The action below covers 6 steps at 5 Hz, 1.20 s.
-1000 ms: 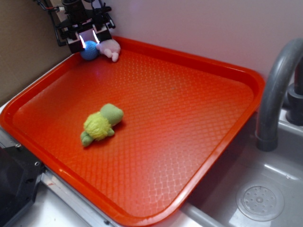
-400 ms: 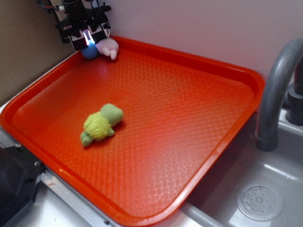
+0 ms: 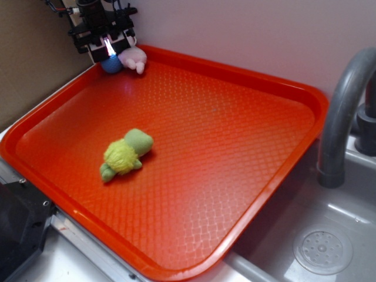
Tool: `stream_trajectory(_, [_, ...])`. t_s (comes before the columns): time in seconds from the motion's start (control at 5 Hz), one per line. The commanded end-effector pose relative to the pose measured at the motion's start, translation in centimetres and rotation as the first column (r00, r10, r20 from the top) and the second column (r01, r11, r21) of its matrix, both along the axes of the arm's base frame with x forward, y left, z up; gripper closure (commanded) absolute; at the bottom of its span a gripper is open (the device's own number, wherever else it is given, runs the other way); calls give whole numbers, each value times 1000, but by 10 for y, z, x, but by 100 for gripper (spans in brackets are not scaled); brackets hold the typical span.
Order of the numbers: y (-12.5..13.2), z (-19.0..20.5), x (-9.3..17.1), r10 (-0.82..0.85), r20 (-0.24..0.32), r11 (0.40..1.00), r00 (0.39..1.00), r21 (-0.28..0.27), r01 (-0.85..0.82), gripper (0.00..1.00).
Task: Grab the blue ball.
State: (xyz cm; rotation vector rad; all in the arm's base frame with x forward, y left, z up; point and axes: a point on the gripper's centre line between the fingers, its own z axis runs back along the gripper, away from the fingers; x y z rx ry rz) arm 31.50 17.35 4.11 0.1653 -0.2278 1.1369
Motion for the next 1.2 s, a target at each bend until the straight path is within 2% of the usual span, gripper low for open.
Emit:
stream_trajectory(0.0, [19, 10, -19, 9, 7, 1000, 1000, 1, -9, 100])
stream_trajectory(0.6, [17, 9, -20, -1, 1, 1000, 1000, 2, 1, 100])
stream_trajectory(0.8, [16, 29, -32, -58, -43, 998, 997, -15, 58, 100])
stream_trajectory(1.0, [9, 66, -66, -119, 27, 992, 993, -43, 120, 100])
